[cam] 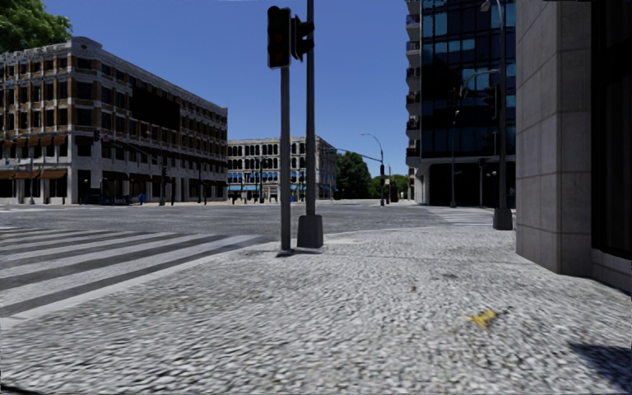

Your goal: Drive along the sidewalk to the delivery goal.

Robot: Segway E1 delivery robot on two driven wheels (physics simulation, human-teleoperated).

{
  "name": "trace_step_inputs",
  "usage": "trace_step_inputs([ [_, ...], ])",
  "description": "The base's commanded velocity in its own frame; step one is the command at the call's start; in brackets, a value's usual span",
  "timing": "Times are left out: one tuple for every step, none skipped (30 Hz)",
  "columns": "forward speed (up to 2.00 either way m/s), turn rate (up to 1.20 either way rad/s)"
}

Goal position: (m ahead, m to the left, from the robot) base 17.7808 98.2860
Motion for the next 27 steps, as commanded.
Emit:
trace_step_inputs([
  [2.00, 0.74],
  [1.97, 0.75],
  [1.97, 0.75],
  [1.90, 0.76],
  [1.82, 0.76],
  [1.78, 0.76],
  [1.76, 0.76],
  [1.76, 0.76],
  [1.75, 0.76],
  [1.75, 0.76],
  [1.75, 0.76],
  [1.75, 0.76],
  [1.75, 0.76],
  [1.75, 0.76],
  [1.75, 0.76],
  [1.75, 0.76],
  [1.75, 0.77],
  [1.75, 0.77],
  [1.75, 0.77],
  [1.75, 0.77],
  [1.74, 0.77],
  [1.74, 0.77],
  [1.74, 0.77],
  [1.74, 0.77],
  [1.71, 0.77],
  [1.67, 0.77],
  [1.65, 0.77],
])
